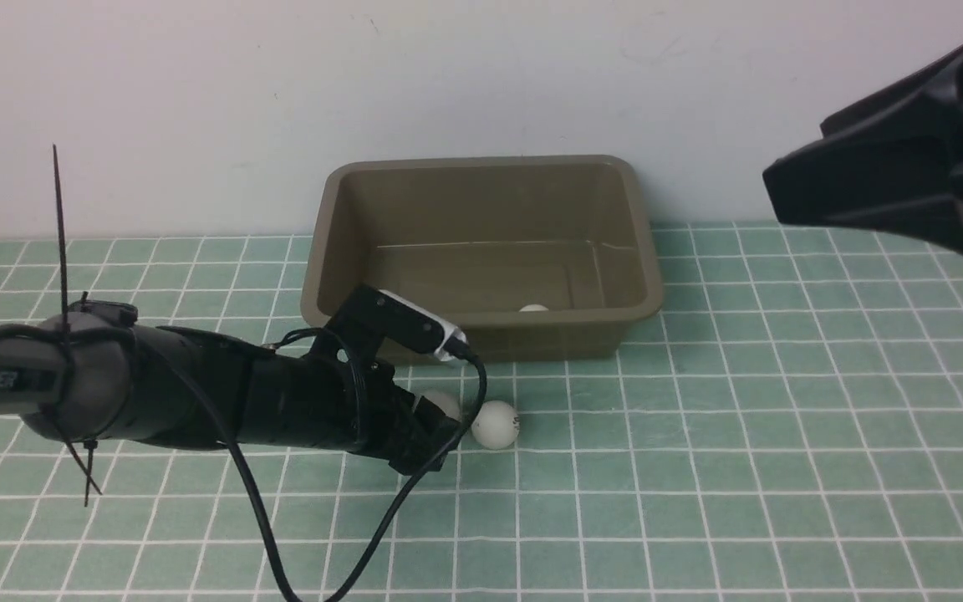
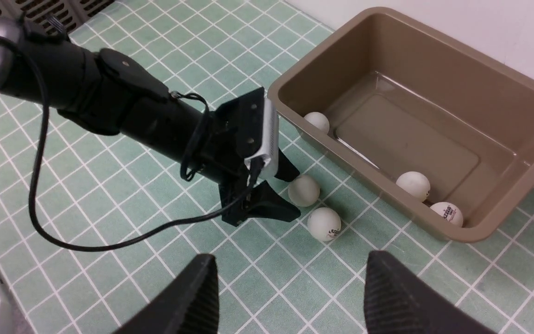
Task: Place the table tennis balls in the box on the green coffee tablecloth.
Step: 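Reach for and grasp a ping pong ball on the table beside the basket, then drop the ball into the bin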
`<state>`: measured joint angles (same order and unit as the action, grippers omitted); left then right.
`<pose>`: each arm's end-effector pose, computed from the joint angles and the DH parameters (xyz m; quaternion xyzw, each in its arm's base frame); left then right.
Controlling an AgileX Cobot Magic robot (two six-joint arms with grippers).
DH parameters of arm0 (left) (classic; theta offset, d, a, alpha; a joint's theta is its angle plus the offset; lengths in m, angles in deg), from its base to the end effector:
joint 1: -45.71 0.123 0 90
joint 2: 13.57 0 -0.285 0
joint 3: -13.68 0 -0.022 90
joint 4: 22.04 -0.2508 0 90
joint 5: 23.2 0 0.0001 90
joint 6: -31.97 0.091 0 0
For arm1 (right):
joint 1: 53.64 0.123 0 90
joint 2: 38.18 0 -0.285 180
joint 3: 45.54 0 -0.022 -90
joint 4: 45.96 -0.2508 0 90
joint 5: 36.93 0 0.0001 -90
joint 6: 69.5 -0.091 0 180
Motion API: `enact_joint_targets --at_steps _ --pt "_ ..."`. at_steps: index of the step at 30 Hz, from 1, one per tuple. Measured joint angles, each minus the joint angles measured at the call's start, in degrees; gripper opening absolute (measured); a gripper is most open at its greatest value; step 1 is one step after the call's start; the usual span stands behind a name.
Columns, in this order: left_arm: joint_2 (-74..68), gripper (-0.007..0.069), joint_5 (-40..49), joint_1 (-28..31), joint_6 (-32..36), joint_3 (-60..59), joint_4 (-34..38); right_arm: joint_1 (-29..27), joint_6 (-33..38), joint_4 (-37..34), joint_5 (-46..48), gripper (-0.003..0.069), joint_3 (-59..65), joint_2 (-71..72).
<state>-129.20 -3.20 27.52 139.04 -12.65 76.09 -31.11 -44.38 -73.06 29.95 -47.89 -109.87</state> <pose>0.3241 -0.1390 0.1314 0.2710 0.8842 -0.1897 0.3299 0.1674 0.1107 0.4455 -0.3598 0.8272 0.2260 0.3676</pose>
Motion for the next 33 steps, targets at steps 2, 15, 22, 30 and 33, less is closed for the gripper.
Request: enact_joint_targets --at_steps 2,15,22,30,33 --pt "-0.2 0.0468 -0.8 0.0 0.0 0.5 0.1 0.0 0.0 -0.2 0.0 0.0388 0.0 0.0" --pt "-2.0 0.0322 -0.8 -0.1 0.2 3.4 0.1 0.0 0.0 -0.9 0.7 0.0388 0.0 0.0" --pt "3.6 0.0322 2.5 -0.2 -1.9 1.0 0.1 0.0 0.0 -1.0 0.7 0.0388 0.0 0.0" --pt "15.3 0.0322 12.3 -0.2 -6.8 -2.9 -1.8 0.0 0.0 -1.0 0.9 0.0388 0.0 0.0" --pt "16.6 0.0322 14.1 -0.2 -5.7 -2.4 -1.5 0.0 0.0 -1.0 0.9 0.0388 0.0 0.0"
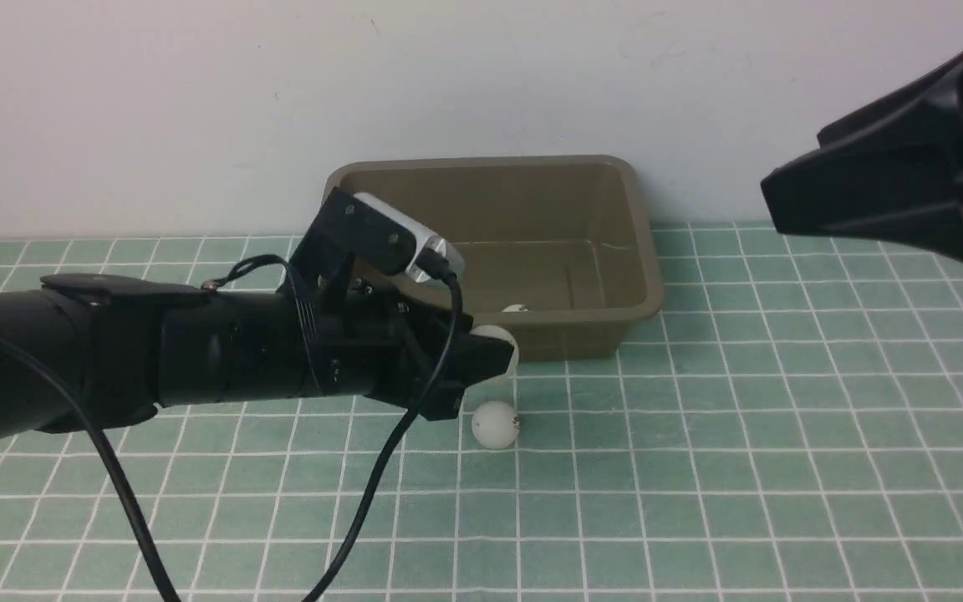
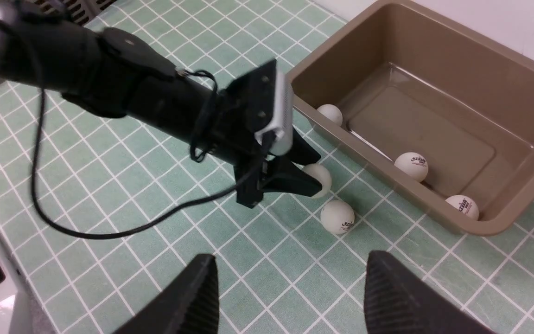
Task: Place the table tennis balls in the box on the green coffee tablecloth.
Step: 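Drop the ball into the bin, then reach for and grasp a ping pong ball on the table beside the basket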
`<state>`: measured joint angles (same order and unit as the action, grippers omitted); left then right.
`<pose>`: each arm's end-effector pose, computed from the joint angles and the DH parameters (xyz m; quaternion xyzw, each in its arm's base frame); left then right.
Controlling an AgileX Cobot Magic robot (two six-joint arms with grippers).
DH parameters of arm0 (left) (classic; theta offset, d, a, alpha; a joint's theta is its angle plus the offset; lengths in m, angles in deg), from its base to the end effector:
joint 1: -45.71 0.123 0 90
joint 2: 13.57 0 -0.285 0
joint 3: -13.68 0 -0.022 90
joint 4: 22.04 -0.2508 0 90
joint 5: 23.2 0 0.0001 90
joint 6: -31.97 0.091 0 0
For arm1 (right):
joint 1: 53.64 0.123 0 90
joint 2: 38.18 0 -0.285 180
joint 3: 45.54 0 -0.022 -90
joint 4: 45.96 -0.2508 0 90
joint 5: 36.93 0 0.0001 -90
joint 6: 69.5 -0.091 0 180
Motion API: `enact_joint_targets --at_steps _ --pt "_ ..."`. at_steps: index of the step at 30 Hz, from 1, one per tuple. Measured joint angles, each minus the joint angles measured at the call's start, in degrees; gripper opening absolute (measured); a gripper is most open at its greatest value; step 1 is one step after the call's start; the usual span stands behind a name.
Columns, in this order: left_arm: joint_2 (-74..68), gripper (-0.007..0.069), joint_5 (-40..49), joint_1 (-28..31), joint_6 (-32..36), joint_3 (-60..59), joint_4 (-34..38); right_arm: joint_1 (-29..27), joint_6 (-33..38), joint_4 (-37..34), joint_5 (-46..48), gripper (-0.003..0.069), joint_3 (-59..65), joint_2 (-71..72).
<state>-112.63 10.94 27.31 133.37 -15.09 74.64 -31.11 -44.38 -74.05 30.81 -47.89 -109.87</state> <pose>0.2872 -0.1491 0.2265 0.2946 0.8008 -0.3137 0.4166 0.1656 0.1117 0.4452 -0.3616 0.8273 0.2346 0.3603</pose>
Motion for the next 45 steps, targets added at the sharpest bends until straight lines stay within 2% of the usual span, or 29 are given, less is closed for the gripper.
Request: enact_joint_targets --at_steps 1,3,4,8,13,17,21,26,35,40,45 --pt "0.3 0.0322 0.1 0.0 1.2 0.4 0.1 0.0 0.0 0.0 0.0 0.0388 0.0 0.0" --pt "-0.4 0.0322 -2.8 0.0 8.4 3.0 0.4 0.0 0.0 0.0 0.0 0.0388 0.0 0.0" --pt "-0.5 0.0322 -3.1 0.0 9.3 3.2 0.4 0.0 0.0 0.0 0.0 0.0388 0.0 0.0" --pt "-4.4 0.0322 -11.4 0.0 17.3 8.2 0.6 0.0 0.0 0.0 0.1 0.0388 0.0 0.0" --pt "-12.4 0.0322 -16.7 0.1 21.0 17.2 1.2 0.0 0.0 0.0 0.3 0.0388 0.0 0.0" --pt "-16.1 0.0348 -17.7 0.2 17.2 20.9 1.3 0.0 0.0 0.0 1.1 0.0388 0.0 0.0" --pt "-16.3 0.0454 -19.9 0.6 13.1 21.5 1.5 0.0 0.0 0.0 1.5 0.0388 0.0 0.0" --pt "-12.7 0.0468 -24.2 0.9 8.4 19.4 1.6 0.0 -0.1 0.0 1.6 0.0388 0.0 0.0" --pt "7.6 0.0358 -23.2 1.0 0.9 5.4 1.7 0.0 0.0 0.0 1.6 0.0388 0.0 0.0" --pt "16.0 0.0299 -16.9 1.0 -4.6 -3.2 1.6 0.0 0.0 0.2 1.5 0.0388 0.0 0.0" --pt "18.1 0.0221 -9.2 1.0 -9.3 -9.6 -0.1 0.0 0.0 1.0 1.5 0.0388 0.0 0.0"
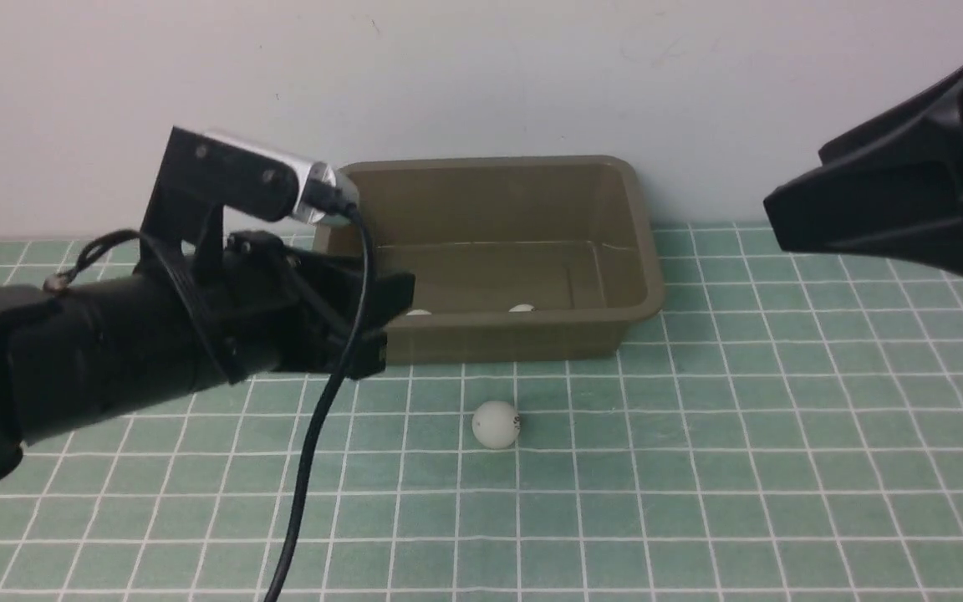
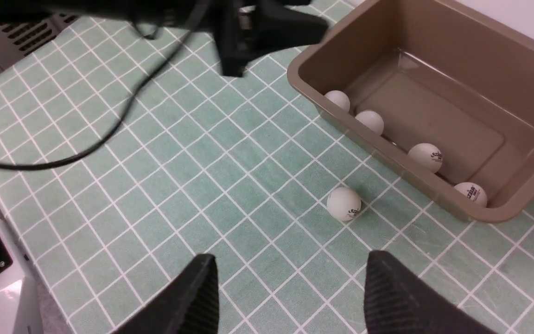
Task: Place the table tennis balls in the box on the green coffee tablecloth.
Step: 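Reach for and grasp a ping pong ball on the table beside the basket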
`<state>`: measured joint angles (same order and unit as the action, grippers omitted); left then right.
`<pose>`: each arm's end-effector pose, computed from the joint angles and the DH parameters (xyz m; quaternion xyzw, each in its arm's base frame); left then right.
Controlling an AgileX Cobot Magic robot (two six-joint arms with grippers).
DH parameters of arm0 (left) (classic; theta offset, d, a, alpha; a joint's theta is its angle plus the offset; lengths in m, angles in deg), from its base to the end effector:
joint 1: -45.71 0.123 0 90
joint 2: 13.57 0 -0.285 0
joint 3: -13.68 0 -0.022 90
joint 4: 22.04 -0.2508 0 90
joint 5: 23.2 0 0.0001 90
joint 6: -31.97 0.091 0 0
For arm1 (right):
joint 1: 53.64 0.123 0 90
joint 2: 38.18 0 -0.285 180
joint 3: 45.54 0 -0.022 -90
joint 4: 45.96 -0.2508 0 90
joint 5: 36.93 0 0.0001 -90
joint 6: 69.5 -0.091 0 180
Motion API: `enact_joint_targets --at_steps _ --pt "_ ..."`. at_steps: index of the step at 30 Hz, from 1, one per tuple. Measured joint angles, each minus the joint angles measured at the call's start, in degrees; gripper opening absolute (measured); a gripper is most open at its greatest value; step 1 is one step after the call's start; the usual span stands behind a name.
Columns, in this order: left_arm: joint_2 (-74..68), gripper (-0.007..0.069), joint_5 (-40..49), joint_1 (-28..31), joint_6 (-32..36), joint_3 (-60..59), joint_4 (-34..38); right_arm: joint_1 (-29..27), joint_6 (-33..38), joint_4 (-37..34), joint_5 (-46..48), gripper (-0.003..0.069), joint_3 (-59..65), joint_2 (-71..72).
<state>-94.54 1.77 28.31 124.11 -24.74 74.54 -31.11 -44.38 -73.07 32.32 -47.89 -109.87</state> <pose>0.2353 -0.1138 0.2639 0.2014 0.8129 -0.2794 0.4696 0.1645 0.1102 0.4431 -0.3672 0.8319 0.2266 0.3489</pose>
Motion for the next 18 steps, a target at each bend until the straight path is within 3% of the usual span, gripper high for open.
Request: enact_joint_targets --at_steps 4,7,10,12,14,18 --pt "-0.8 0.0190 7.8 0.1 0.2 -1.3 -6.9 0.0 0.0 0.1 0.0 0.0388 0.0 0.0" --pt "-1.3 0.0184 19.8 0.1 0.3 -1.3 -14.7 0.0 0.0 0.3 0.0 0.0388 0.0 0.0" --pt "-1.8 0.0184 23.9 0.1 -5.8 -1.3 -20.7 0.0 0.0 0.5 0.0 0.0388 0.0 0.0" --pt "-2.6 0.0184 22.2 0.1 -13.9 -1.3 -25.8 0.0 0.0 0.5 0.0 0.0388 0.0 0.0" --pt "-3.6 0.0184 14.9 0.1 -23.7 -1.3 -27.9 0.0 0.0 0.5 0.0 0.0388 0.0 0.0" --pt "-6.1 0.0184 5.0 0.1 -27.4 -0.7 -25.1 0.0 0.0 0.5 0.0 0.0388 0.0 0.0"
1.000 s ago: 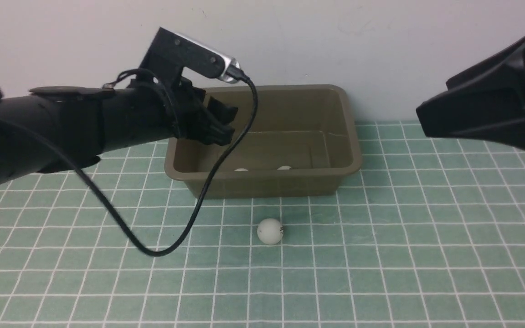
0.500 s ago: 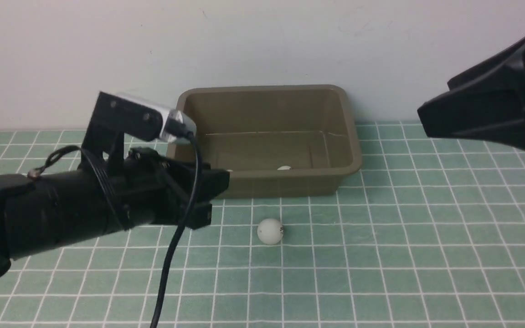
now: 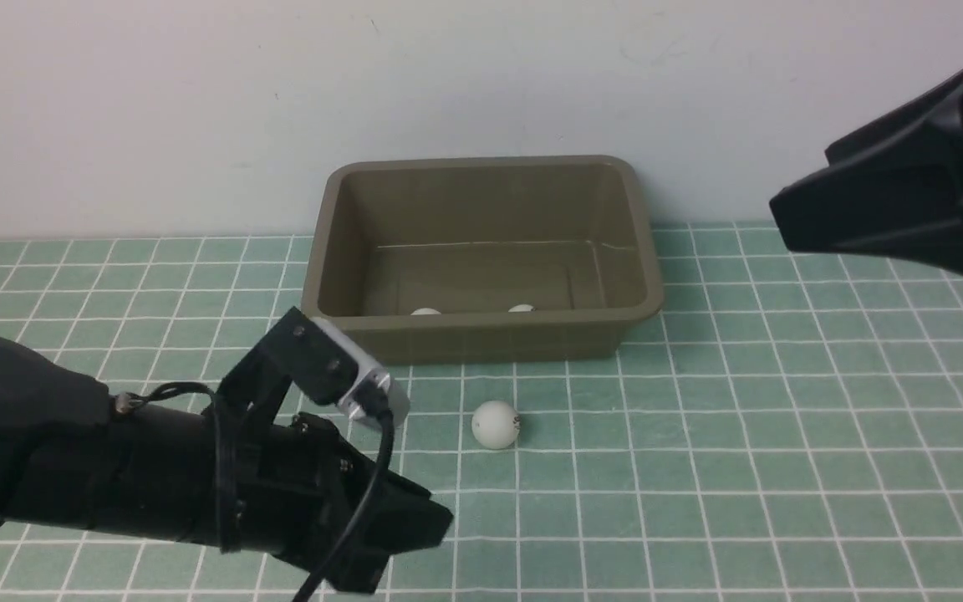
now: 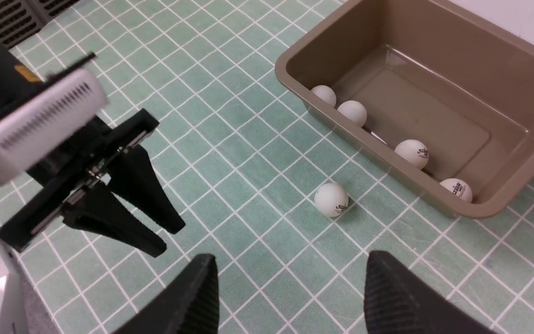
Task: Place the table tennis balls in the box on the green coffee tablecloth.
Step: 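Reach for and grasp a ping pong ball on the table beside the basket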
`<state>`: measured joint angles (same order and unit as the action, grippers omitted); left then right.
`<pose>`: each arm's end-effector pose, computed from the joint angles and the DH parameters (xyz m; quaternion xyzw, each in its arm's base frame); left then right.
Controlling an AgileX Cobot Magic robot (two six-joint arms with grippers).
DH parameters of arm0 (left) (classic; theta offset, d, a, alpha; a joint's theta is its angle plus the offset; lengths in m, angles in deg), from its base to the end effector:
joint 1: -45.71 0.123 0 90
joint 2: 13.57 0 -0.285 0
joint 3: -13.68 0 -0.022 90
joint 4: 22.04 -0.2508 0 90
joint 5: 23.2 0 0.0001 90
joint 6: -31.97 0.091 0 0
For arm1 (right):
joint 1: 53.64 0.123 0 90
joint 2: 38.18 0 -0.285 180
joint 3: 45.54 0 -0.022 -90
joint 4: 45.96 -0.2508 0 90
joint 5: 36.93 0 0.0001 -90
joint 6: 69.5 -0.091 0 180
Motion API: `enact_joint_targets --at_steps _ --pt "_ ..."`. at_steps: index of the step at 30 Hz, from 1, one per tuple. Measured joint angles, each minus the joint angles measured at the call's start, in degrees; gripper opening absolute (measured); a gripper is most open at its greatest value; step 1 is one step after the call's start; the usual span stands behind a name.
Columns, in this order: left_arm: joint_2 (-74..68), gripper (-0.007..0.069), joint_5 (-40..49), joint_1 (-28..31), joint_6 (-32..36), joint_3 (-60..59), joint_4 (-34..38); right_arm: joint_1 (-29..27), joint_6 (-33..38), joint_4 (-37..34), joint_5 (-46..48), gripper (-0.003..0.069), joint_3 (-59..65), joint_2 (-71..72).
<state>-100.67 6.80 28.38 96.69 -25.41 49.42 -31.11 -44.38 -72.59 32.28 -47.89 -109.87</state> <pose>0.2315 -0.1175 0.2191 0.1935 0.8845 -0.2899 0.3101 0.1649 0.1097 0.4428 -0.3674 0.8327 0.2225 0.3495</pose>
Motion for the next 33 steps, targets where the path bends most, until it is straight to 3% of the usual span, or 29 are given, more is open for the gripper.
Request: enact_joint_targets --at_steps 6,15,33 --pt "-4.9 0.0218 -2.4 -3.0 9.1 3.6 13.0 0.0 0.0 0.0 -0.3 0.0388 0.0 0.0" --pt "-10.0 0.0245 -14.2 -8.8 16.5 7.4 22.9 0.0 0.0 0.0 -0.3 0.0388 0.0 0.0" --pt "-24.8 0.0455 -18.7 -11.8 18.3 14.2 25.6 0.0 0.0 0.0 -0.3 0.0388 0.0 0.0"
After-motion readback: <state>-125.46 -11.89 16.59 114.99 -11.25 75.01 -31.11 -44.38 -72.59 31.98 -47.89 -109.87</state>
